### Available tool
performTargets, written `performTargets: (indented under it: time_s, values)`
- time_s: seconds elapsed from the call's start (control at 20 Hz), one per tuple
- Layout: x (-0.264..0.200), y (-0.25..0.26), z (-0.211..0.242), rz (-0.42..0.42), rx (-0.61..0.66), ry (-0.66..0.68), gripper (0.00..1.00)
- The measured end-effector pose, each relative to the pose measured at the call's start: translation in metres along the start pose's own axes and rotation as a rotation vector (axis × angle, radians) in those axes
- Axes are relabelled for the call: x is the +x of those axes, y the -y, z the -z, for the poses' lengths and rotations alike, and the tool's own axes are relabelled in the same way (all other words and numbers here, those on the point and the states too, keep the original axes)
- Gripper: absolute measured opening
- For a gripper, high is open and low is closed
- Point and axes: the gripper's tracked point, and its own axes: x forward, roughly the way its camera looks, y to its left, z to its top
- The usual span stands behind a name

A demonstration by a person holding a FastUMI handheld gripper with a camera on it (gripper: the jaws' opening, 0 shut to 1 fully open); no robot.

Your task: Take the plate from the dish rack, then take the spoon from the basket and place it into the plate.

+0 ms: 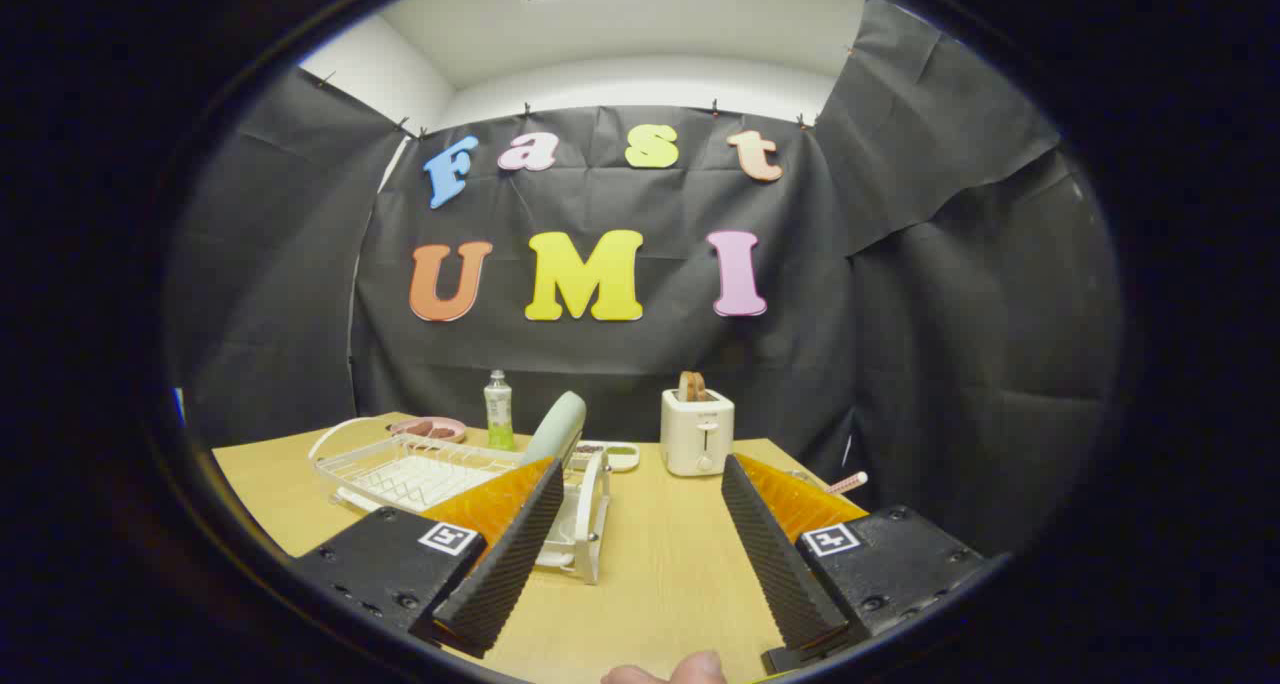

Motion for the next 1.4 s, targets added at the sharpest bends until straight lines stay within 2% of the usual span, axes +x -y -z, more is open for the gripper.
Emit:
performTargets:
  time_s: [0.4,0.55,0.8,1.05,1.4]
  values:
    - [0.004,-0.011,0.012,-0.030,0.000,-0.032,1.00]
    - [0.003,-0.008,0.009,-0.001,-0.055,-0.004,1.00]
    - [-0.001,-0.015,0.005,-0.029,-0.042,-0.001,1.00]
    - [-0.001,-0.014,0.005,-0.019,-0.036,-0.011,1.00]
    - [0.007,-0.021,0.005,-0.057,-0.026,-0.069,1.00]
